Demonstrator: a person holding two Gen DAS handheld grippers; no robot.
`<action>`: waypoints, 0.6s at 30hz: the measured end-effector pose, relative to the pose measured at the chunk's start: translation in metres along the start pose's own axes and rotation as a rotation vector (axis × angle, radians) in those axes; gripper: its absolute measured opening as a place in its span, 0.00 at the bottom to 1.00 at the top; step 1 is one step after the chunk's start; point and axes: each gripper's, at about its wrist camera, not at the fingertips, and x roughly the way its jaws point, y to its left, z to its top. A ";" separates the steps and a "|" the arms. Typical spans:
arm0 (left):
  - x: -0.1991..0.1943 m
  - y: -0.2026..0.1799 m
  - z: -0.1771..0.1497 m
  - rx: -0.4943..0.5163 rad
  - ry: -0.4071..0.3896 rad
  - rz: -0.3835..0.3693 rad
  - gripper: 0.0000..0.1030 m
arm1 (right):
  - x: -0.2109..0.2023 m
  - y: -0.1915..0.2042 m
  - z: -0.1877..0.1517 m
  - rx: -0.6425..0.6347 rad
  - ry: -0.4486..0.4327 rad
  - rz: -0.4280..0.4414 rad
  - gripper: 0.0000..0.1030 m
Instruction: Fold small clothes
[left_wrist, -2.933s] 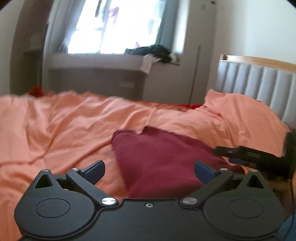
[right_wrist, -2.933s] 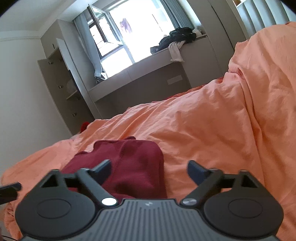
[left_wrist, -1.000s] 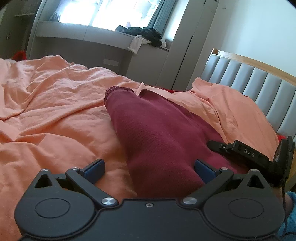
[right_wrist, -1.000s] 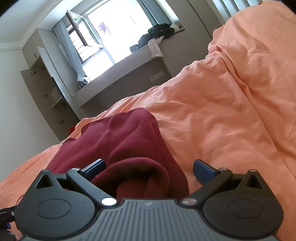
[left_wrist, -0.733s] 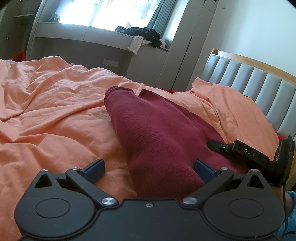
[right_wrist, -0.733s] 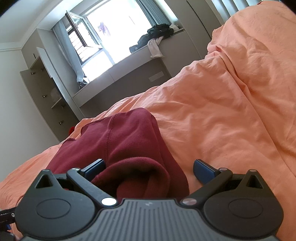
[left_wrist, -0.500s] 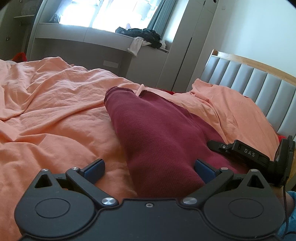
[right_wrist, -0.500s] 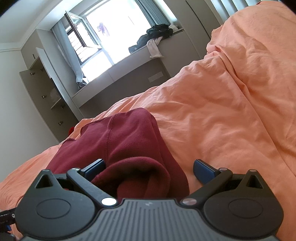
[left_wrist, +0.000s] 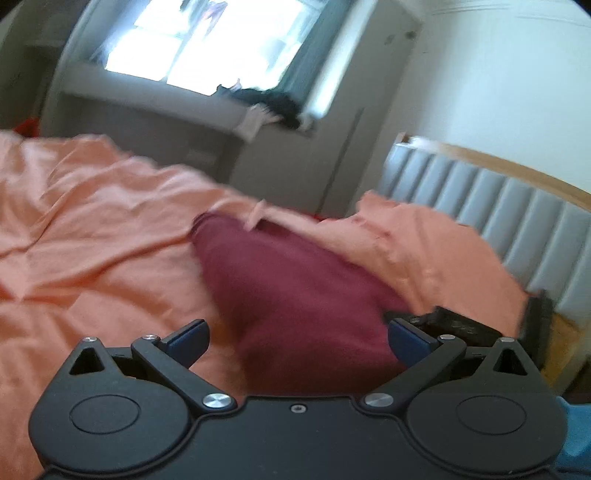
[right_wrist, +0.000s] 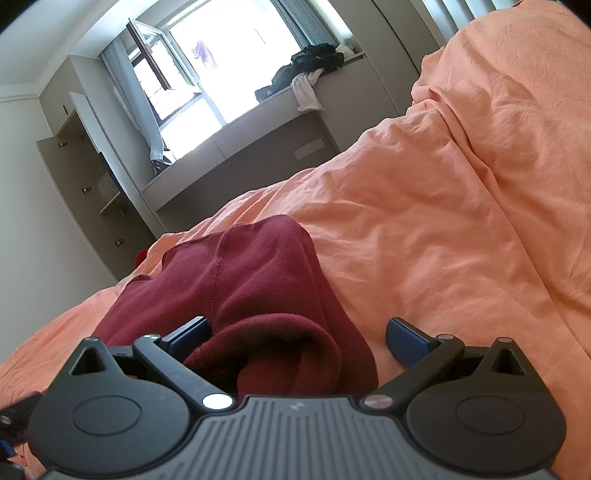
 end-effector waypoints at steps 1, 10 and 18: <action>0.000 -0.003 0.000 0.021 0.005 -0.011 1.00 | 0.000 0.000 0.003 -0.001 0.011 0.003 1.00; 0.021 0.007 -0.006 -0.028 0.153 -0.036 1.00 | 0.009 -0.010 0.022 0.058 -0.020 0.043 0.90; 0.025 0.008 -0.014 0.008 0.145 -0.037 1.00 | 0.010 0.035 0.018 -0.297 -0.132 -0.039 0.42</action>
